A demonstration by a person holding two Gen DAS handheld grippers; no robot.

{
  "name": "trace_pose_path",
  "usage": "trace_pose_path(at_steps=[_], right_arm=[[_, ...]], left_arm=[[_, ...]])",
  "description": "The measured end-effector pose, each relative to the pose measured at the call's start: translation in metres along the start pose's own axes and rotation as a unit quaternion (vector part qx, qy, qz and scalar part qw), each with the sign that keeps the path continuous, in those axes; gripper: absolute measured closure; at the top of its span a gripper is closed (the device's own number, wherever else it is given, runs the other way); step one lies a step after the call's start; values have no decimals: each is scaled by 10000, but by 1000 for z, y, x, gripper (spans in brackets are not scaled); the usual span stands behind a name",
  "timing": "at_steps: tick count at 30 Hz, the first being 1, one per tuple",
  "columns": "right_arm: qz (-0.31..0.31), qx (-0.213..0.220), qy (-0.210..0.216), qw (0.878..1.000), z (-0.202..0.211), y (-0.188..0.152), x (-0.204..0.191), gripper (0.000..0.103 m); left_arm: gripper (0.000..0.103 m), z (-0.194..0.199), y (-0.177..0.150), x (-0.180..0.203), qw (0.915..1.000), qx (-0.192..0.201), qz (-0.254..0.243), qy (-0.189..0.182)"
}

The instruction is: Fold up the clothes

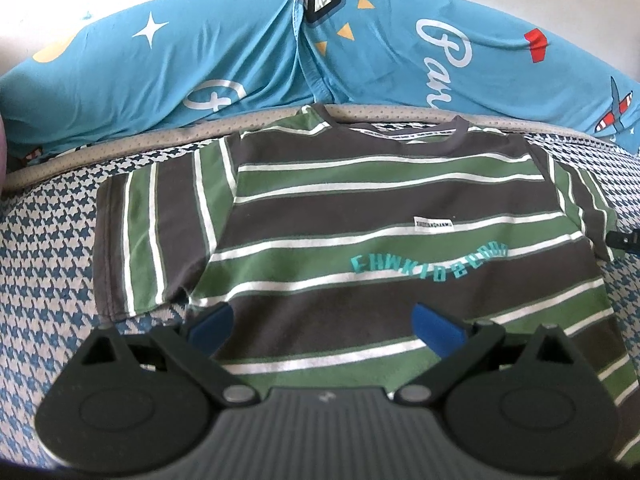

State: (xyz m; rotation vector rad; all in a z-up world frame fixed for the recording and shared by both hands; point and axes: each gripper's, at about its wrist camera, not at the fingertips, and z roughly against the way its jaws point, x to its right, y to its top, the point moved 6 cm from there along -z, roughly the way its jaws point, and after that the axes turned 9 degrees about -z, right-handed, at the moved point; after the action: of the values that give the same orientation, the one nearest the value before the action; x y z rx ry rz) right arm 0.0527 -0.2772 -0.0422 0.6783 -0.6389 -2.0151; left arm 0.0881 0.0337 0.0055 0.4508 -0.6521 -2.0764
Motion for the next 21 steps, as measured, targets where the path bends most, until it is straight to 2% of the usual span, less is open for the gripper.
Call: trace_pose_path(at_steps=[2,4,6,8,10,14,18,21], right_arm=[[80,293,-274,9992,8,7,0,97],[-53,547,-280,9981,17,19,4,98],[-95,558,-256,9981,17,21,5,98],[-56,437,-441,9981,9,15,6,97],[-218,252,-425,9985,6,13,10,97],[-433,563,-444,9965,29,22,17,86],[-590,13,132,9982,39,6,17,86],[-376,-243,451,9980,50,-12,6,86]], left_arm=[[3,-1,-1,0,10000,-5,-16,2],[3,-2,-1,0,10000,-15,-50,6],[3,-3,-2,1,10000,-29,-86,3],[3,-4,-3,2,9999,-56,-134,-2],[3,-4,-5,2,9998,-77,-189,-11],[3,2,-8,0,9997,-2,-233,21],[3,10,-12,-5,9999,33,-159,26],[3,18,-15,-6,9999,76,-147,26]])
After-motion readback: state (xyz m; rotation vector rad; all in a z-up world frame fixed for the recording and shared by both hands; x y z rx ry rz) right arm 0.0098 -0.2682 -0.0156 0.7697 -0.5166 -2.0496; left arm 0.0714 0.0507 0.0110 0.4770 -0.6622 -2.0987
